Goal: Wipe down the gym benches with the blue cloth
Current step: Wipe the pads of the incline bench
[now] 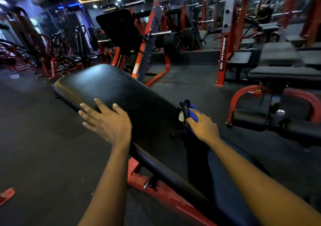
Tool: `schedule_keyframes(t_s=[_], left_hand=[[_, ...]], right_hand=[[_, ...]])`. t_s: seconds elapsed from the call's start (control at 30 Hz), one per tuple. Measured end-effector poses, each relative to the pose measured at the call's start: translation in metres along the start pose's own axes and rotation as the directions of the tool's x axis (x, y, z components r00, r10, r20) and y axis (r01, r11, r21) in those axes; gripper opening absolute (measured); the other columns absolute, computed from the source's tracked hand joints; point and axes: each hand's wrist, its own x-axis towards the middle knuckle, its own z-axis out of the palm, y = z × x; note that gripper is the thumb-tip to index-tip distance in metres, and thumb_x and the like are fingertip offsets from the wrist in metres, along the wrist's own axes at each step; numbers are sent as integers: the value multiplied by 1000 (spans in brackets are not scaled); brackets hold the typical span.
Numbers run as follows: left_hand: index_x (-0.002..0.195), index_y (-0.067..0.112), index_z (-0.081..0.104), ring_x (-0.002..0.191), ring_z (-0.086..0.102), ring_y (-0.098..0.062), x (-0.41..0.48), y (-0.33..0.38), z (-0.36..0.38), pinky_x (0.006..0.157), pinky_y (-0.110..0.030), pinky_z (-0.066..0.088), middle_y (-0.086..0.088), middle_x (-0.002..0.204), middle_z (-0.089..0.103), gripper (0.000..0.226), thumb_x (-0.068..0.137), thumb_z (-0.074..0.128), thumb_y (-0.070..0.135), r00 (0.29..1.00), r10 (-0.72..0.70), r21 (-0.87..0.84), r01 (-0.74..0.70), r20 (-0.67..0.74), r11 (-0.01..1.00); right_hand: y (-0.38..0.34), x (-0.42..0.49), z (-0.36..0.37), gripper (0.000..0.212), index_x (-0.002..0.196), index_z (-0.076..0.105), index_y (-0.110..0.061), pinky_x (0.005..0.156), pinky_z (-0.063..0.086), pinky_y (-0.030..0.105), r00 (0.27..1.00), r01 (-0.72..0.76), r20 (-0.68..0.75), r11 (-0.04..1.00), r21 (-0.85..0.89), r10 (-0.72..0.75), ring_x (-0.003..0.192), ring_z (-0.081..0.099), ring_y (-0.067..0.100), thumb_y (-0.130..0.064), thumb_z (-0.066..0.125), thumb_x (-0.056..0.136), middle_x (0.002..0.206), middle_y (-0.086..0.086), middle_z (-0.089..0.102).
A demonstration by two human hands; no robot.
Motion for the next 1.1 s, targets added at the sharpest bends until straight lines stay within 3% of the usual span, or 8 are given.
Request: schedule_keyframes(t_s=[0.17, 0.37, 0.47, 0.63, 0.7, 0.77, 0.97, 1.1], left_hand=[[146, 12, 42, 149, 1, -37, -48, 9, 8, 118, -57, 5, -20, 161, 9, 58, 93, 49, 36, 993, 100, 84, -105, 57, 991], [145, 15, 44, 148, 3, -37, -99, 15, 20, 114, -65, 5, -18, 161, 9, 58, 92, 47, 39, 985, 133, 229, -156, 114, 961], [147, 15, 40, 148, 3, -37, -122, 21, 23, 113, -66, 9, -19, 161, 8, 59, 94, 45, 39, 993, 75, 254, -95, 90, 962], [151, 12, 30, 148, 2, -38, -173, 30, 28, 114, -63, 15, -21, 161, 6, 61, 98, 38, 41, 998, 5, 282, -22, 60, 959], [152, 12, 29, 148, 3, -39, -187, 32, 30, 114, -63, 16, -23, 160, 7, 62, 98, 36, 43, 998, -7, 305, -11, 57, 952], [152, 11, 28, 148, 4, -39, -194, 37, 33, 114, -63, 17, -23, 160, 7, 62, 99, 34, 43, 998, -10, 332, -10, 58, 943], [153, 12, 25, 148, 3, -40, -192, 39, 29, 114, -62, 15, -23, 160, 7, 62, 100, 30, 44, 999, -10, 378, -9, 49, 926], [152, 12, 26, 148, 2, -40, -193, 41, 28, 115, -62, 13, -23, 160, 7, 62, 99, 31, 45, 997, -1, 384, -26, 71, 923]], right_hand=[[62, -20, -29, 35, 121, 59, -42, 91, 47, 38, 971, -226, 109, 967, 116, 214, 108, 60, 31, -49, 46, 89, 119, 7, 66], [137, -39, -53, 36, 102, 66, -30, 92, 47, 36, 914, -389, 191, 907, 164, 358, 107, 60, 32, -55, 44, 89, 118, 15, 65], [175, -44, -59, 53, 113, 69, -18, 87, 45, 34, 872, -470, 250, 864, 180, 421, 102, 60, 31, -60, 48, 89, 119, 18, 64], [189, -36, -62, 95, 96, 75, -23, 95, 51, 39, 849, -464, 395, 853, 241, 350, 98, 67, 28, -100, 55, 43, 105, 8, 70], [188, -39, -61, 89, 89, 75, -24, 95, 53, 39, 858, -455, 403, 838, 302, 320, 95, 68, 27, -97, 60, 41, 102, 6, 72], [197, -51, -66, 86, 100, 75, -24, 96, 51, 39, 860, -487, 364, 791, 371, 358, 100, 67, 28, -90, 64, 47, 105, 7, 71], [218, -74, -50, 50, 112, 68, -23, 94, 48, 41, 847, -523, 134, 759, 388, 515, 108, 59, 38, -61, 56, 82, 112, 17, 67], [223, -63, -60, 74, 116, 67, -8, 91, 52, 41, 777, -626, 320, 617, 477, 541, 101, 64, 35, -64, 61, 67, 108, 17, 67]])
